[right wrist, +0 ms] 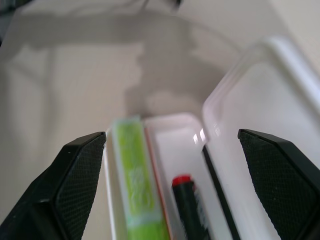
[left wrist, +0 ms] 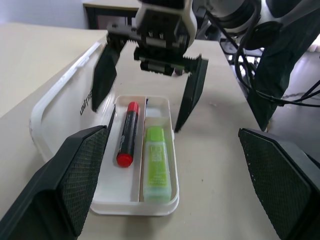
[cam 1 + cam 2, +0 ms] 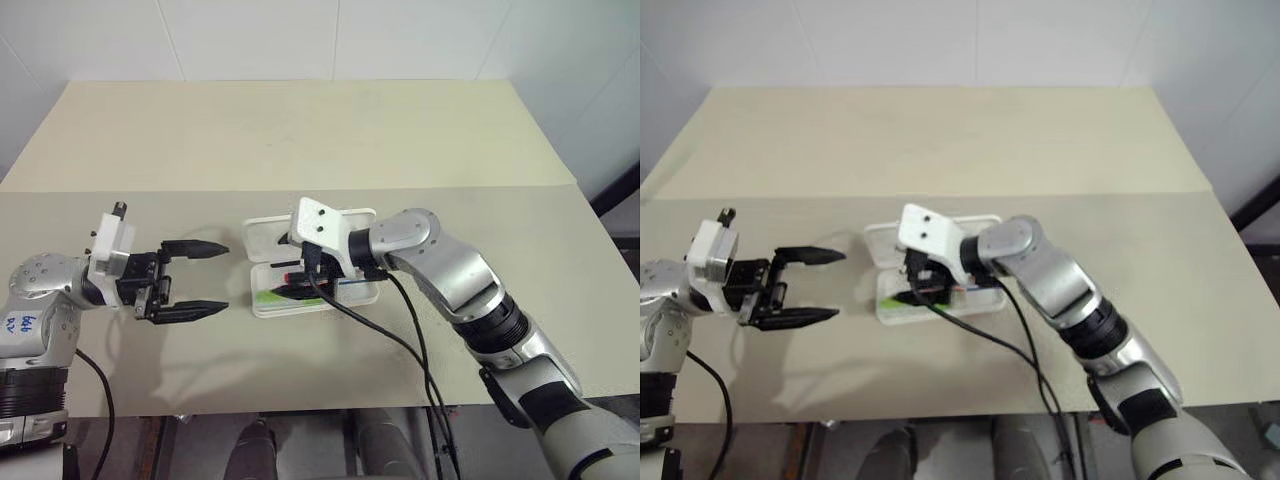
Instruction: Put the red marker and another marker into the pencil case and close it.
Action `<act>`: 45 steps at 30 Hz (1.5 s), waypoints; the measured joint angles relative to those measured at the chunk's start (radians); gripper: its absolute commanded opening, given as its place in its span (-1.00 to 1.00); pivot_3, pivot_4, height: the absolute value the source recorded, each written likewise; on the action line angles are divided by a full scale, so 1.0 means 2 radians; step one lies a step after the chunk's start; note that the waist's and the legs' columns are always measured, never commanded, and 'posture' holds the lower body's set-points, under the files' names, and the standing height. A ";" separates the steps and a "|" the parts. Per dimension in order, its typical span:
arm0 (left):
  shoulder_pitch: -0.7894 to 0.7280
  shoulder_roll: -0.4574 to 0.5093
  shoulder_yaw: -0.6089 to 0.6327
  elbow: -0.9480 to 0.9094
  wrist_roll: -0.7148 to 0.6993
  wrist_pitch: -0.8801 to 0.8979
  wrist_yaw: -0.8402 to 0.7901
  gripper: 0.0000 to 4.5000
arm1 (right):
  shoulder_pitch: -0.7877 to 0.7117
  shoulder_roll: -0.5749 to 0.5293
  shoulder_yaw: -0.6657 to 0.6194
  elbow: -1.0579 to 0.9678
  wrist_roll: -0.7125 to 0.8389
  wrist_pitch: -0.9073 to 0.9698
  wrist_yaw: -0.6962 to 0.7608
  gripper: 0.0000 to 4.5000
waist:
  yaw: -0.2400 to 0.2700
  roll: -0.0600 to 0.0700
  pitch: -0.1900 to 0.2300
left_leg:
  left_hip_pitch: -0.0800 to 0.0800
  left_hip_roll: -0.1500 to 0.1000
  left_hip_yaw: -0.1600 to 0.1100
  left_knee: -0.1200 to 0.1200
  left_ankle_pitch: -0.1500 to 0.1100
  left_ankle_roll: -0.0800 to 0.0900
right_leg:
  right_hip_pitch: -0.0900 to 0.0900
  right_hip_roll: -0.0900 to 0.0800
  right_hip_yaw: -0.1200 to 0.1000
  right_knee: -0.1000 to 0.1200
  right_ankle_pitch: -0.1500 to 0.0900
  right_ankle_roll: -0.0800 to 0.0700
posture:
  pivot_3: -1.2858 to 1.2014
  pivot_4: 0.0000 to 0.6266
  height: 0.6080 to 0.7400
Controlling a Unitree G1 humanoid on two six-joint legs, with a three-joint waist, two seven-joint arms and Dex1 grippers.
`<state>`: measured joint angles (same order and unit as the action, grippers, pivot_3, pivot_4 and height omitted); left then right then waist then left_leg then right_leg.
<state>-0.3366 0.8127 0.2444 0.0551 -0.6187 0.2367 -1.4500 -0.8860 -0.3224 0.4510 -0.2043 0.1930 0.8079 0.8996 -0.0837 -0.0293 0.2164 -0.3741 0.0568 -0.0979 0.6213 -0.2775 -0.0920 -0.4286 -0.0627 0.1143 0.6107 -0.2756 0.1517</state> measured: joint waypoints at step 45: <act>-0.100 -0.049 -0.147 0.117 0.166 -0.034 0.080 1.00 | 0.154 -0.174 -0.121 -0.201 0.146 0.057 -0.028 0.99 | 0.016 0.000 0.000 | 0.000 0.000 0.000 0.000 0.000 0.000 | 0.000 0.000 -0.001 0.000 0.000 0.000 | 0.03 -0.52 1.00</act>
<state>-0.5372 0.7155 -0.0490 0.2883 -0.2865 0.1686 -1.2909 -0.5774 -0.6696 0.2092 -0.6062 0.4840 0.9228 0.8444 -0.0520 -0.0299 0.2162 -0.3739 0.0575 -0.0972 0.6213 -0.2776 -0.0922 -0.4281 -0.0624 0.1123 0.6098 -0.2763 0.1510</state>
